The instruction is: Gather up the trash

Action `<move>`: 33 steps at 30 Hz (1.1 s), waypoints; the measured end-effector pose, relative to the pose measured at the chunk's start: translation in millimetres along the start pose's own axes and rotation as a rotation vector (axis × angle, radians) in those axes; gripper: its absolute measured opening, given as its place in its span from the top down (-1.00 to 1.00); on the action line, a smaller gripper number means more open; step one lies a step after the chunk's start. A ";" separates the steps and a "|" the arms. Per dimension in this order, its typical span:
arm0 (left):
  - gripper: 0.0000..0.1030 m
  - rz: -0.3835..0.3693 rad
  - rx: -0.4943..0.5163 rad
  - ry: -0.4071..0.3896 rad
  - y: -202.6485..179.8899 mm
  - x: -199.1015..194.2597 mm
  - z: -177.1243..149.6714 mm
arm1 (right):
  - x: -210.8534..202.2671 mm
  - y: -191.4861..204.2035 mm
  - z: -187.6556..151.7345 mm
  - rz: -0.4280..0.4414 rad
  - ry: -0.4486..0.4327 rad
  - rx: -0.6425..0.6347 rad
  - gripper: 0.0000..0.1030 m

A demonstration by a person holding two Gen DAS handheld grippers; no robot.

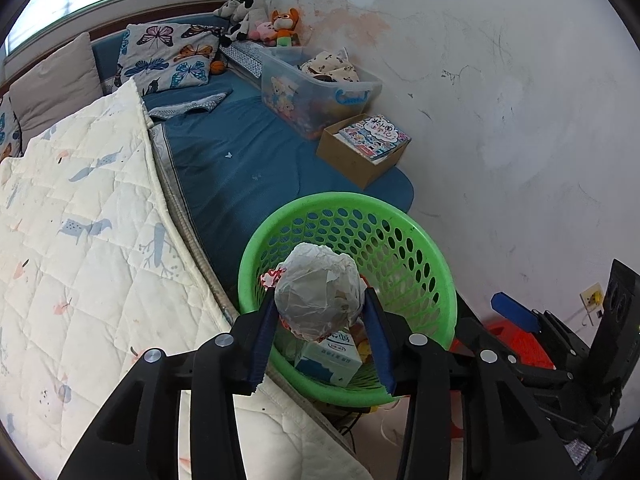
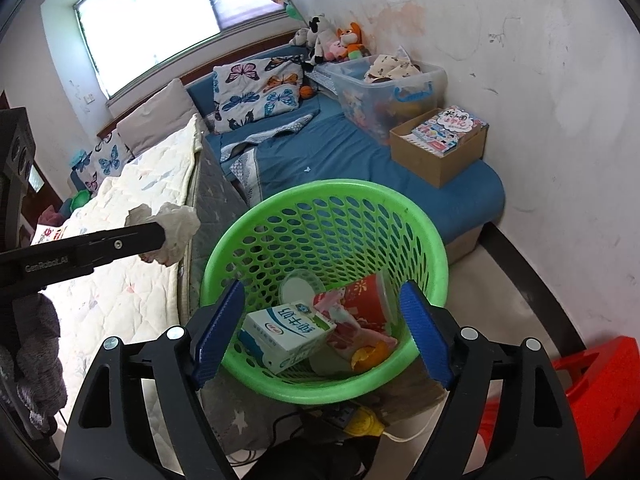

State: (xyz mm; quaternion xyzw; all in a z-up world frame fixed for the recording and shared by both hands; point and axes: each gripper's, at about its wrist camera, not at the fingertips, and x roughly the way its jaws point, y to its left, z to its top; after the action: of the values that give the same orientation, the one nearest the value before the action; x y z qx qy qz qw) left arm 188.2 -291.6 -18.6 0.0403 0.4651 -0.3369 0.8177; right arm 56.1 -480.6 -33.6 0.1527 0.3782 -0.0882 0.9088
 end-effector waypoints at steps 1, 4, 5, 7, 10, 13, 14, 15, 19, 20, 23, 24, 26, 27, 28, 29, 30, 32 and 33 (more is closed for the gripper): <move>0.19 -0.001 0.003 -0.001 -0.4 0.4 0.4 | -0.3 0.3 -0.3 0.001 0.000 -0.001 -0.55; 0.14 -0.003 0.008 -0.003 -0.6 1.3 0.8 | -1.3 0.9 -0.8 0.003 -0.002 0.000 -0.55; 0.13 -0.003 0.008 -0.004 -0.6 2.1 1.6 | -1.6 1.0 -0.9 0.004 -0.003 0.000 -0.55; 0.08 -0.008 0.007 -0.004 -0.3 1.6 1.2 | -1.8 0.9 -1.0 0.003 -0.004 0.000 -0.55; 0.03 -0.011 0.013 -0.008 -0.9 2.0 0.2 | -2.5 1.2 -0.9 0.006 -0.004 0.002 -0.55; -0.05 -0.013 0.014 -0.008 -1.0 1.1 -1.5 | -3.0 2.0 -1.0 0.008 -0.004 0.001 -0.55; -0.05 -0.014 0.014 -0.008 -1.0 0.4 -1.9 | -3.6 2.8 -1.0 0.009 -0.004 0.001 -0.55; -0.07 -0.014 0.014 -0.010 -0.8 -0.7 -2.4 | -4.1 3.3 -1.0 0.011 -0.005 0.002 -0.55; -0.20 -0.010 0.005 -0.023 2.5 -8.5 -4.1 | -5.5 6.3 -1.4 0.017 -0.007 0.000 -0.56; -0.20 -0.008 0.005 -0.029 3.9 -11.6 -4.4 | -6.0 7.8 -1.8 0.019 -0.008 -0.001 -0.57; -0.28 0.011 -0.001 -0.052 10.7 -22.0 -6.1 | -7.3 12.0 -2.9 0.023 -0.011 -0.008 -0.59; -0.29 0.011 -0.006 -0.057 13.3 -25.5 -6.8 | -7.7 13.1 -3.3 0.024 -0.012 -0.009 -0.60; -0.35 0.024 -0.013 -0.070 18.9 -32.7 -9.1 | -9.0 17.5 -4.6 0.033 -0.014 -0.013 -0.60; -0.41 0.034 -0.014 -0.078 21.8 -36.6 -10.5 | -9.4 18.9 -4.8 0.035 -0.014 -0.016 -0.60; -0.45 0.046 -0.012 -0.089 24.4 -40.9 -12.0 | -9.8 21.5 -5.2 0.038 -0.014 -0.020 -0.60; -0.47 0.058 -0.011 -0.097 26.6 -44.4 -13.1 | -10.3 23.9 -5.6 0.041 -0.015 -0.024 -0.60; -0.51 0.073 -0.009 -0.107 28.9 -48.5 -14.9 | -10.7 26.2 -6.0 0.044 -0.016 -0.026 -0.60; -0.51 0.097 -0.006 -0.124 34.2 -56.0 -17.2 | -11.6 31.4 -5.8 0.050 -0.019 -0.034 -0.61; -0.57 0.107 -0.005 -0.131 36.7 -60.0 -18.8 | -12.1 34.0 -6.1 0.051 -0.020 -0.038 -0.61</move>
State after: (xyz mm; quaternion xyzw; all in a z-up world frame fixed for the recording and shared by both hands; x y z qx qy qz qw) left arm 175.6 -225.3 9.0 0.0408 0.4086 -0.2933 0.8633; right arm 53.0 -446.0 -21.9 0.1442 0.3664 -0.0596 0.9173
